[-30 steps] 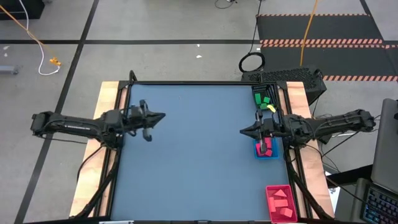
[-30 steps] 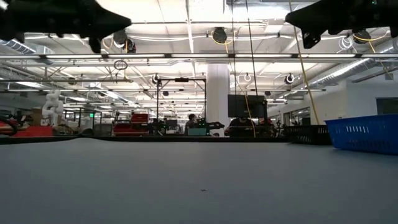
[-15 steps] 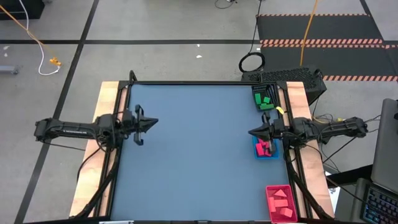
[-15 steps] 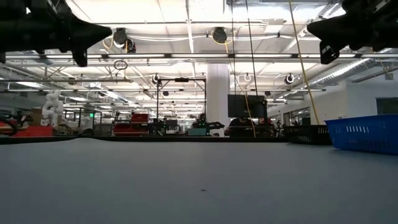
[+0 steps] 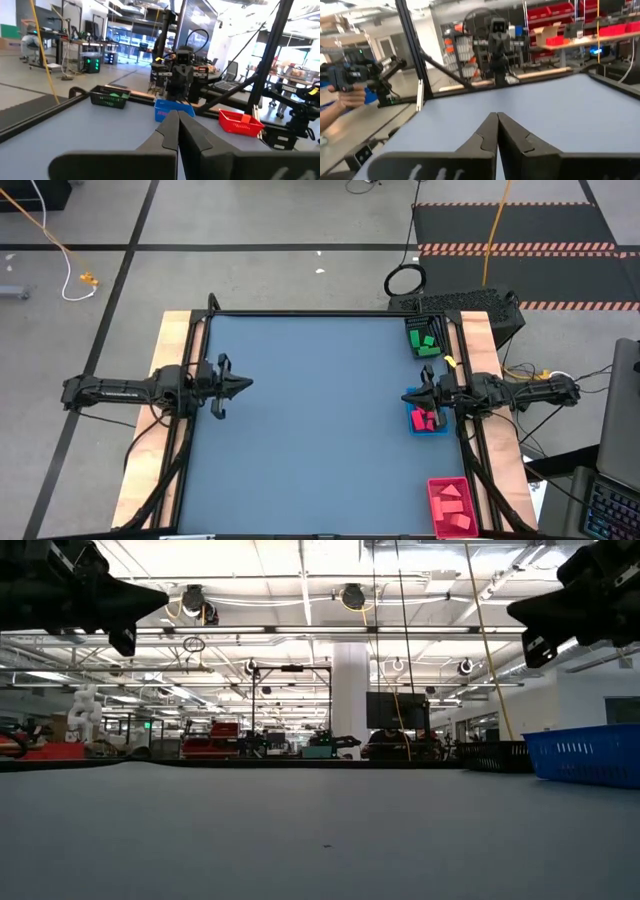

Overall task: Sort & place blocks by color
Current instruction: Return to Home Position

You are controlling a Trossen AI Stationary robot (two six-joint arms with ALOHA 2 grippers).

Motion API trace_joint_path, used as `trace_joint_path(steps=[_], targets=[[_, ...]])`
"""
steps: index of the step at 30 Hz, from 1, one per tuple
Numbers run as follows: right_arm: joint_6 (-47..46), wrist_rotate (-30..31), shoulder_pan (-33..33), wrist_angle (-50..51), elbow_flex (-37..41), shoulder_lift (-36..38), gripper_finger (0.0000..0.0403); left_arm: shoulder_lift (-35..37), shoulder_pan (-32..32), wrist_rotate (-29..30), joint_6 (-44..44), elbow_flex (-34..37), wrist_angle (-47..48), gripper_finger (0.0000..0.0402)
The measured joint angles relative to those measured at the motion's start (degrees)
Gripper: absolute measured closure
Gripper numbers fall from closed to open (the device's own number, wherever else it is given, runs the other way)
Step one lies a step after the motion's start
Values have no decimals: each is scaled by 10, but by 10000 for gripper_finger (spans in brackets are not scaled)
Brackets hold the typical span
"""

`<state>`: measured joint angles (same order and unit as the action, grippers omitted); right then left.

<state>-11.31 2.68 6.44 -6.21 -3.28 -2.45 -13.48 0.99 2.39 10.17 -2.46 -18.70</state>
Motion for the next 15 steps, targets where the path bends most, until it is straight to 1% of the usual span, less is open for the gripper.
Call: trace_joint_path(steps=[2,7,10,13,15], targets=[[3,0,0,17,0,9,403,18,0,0,0,0,21,401],[16,0,0,22,0,24,403,65,0,0,0,0,71,401],[17,-11,0,27,0,24,403,81,0,0,-5,1,73,401],[17,-13,0,26,0,24,403,84,0,1,-16,20,51,401],[19,-13,0,25,1,24,403,80,0,1,-21,19,58,401]])
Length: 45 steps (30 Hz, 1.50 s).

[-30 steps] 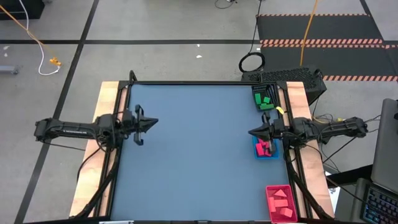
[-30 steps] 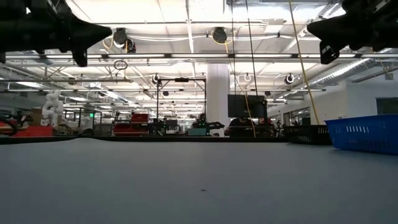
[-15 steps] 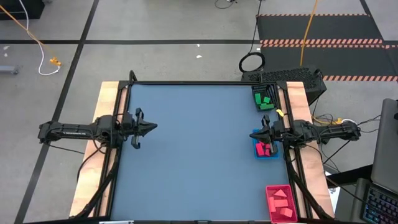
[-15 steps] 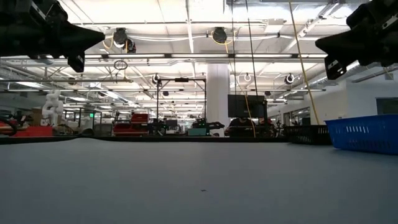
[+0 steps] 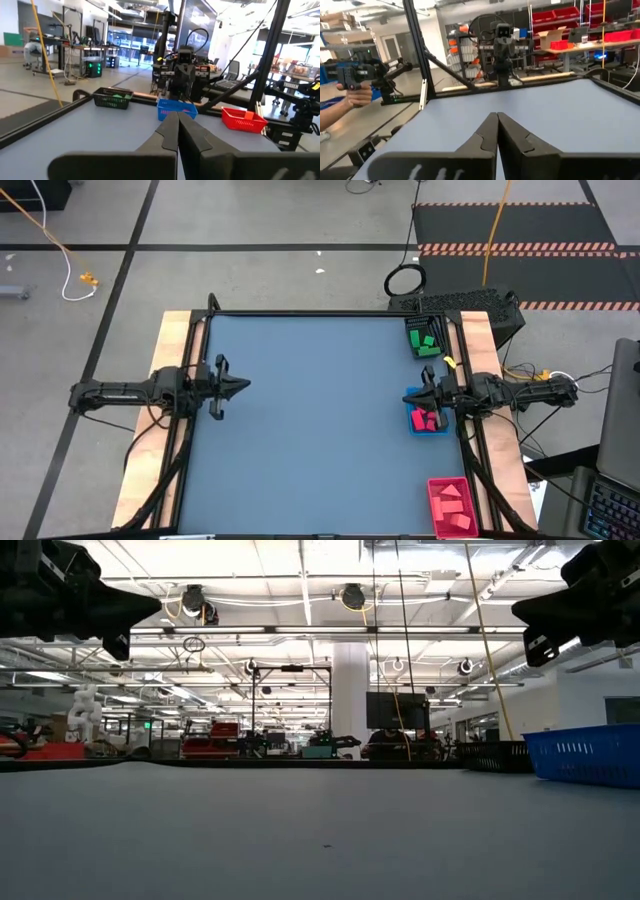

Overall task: Sort & place blocks by color
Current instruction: Return to Home Position

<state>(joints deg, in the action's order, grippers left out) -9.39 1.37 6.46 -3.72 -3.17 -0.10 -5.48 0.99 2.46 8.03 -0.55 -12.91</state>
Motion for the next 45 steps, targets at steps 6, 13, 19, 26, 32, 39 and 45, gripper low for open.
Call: trace_joint_path(steps=[6,13,19,26,32,39,45], targets=[[2,-1,0,-24,21,0,403,-1,0,0,-3,0,11,401],[2,-18,0,-30,22,0,403,-1,0,0,0,0,20,400],[13,-16,0,-29,22,0,403,-1,0,0,-8,0,66,389],[15,2,0,14,23,0,403,-1,0,1,-12,0,88,393],[13,59,-1,10,23,-7,403,-1,0,1,-17,0,89,399],[21,60,-1,13,23,-8,403,-1,0,1,-32,0,89,376],[25,59,-1,15,23,-17,403,-1,0,-9,-44,-1,119,384]])
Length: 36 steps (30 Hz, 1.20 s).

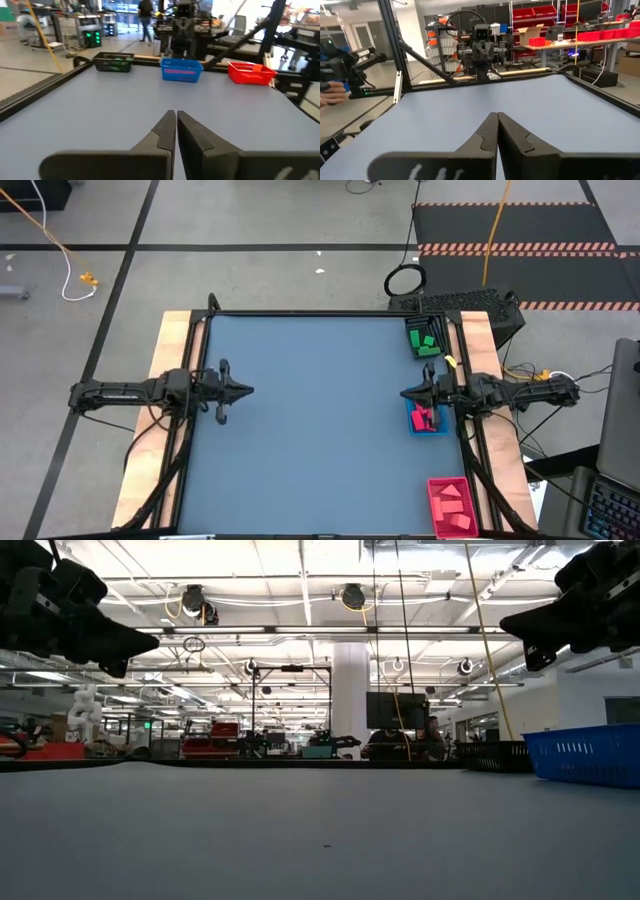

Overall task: Sort & place blocks by color
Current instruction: Return to Home Position

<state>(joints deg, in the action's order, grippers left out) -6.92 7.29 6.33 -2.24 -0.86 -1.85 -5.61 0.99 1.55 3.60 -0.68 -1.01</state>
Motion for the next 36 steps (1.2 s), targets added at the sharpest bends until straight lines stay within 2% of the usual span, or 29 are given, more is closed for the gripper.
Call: trace_joint_path(steps=[4,12,24,36], targets=[[1,0,0,1,0,-16,403,0,0,-31,-14,0,1,398],[1,0,0,1,0,-49,403,0,0,-26,-20,1,-4,377],[-13,0,0,0,0,-54,403,0,0,-25,-20,1,-5,376],[11,3,0,-24,-1,-54,403,0,0,-25,-33,1,-5,376]])
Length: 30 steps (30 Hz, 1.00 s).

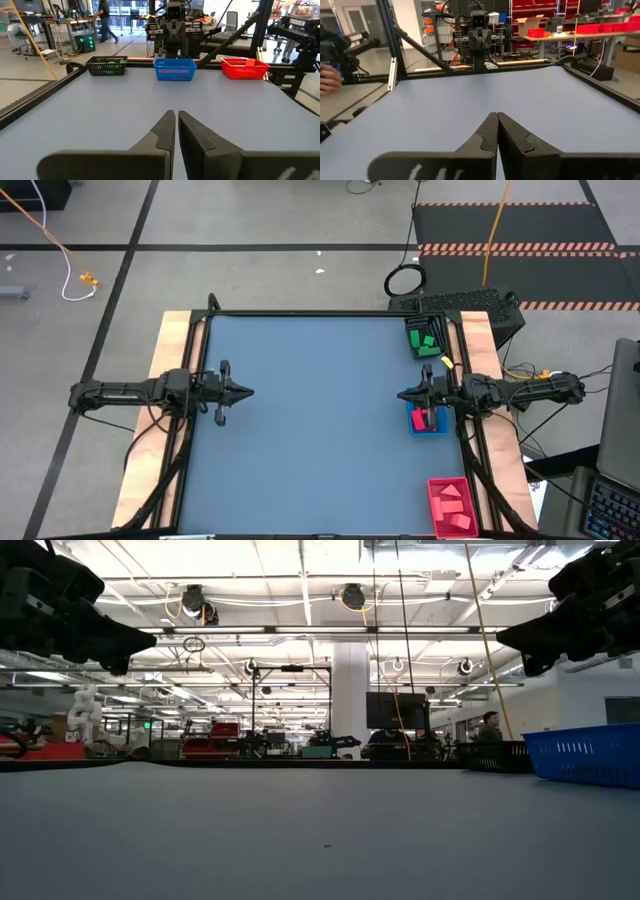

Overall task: Sort & place blocks by color
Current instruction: Return to Home Position

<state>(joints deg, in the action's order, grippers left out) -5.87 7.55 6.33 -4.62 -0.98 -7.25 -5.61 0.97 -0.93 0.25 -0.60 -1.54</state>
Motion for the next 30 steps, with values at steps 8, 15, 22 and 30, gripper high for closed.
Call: trace_joint_path(steps=[8,15,22,30], targets=[[7,-1,0,15,-9,1,403,0,0,0,13,0,0,376],[5,-1,0,15,0,2,403,0,0,0,3,0,1,376],[18,-1,-19,14,2,2,403,0,0,0,-6,0,1,376],[13,-2,-34,16,2,2,403,0,0,0,-6,0,1,376]])
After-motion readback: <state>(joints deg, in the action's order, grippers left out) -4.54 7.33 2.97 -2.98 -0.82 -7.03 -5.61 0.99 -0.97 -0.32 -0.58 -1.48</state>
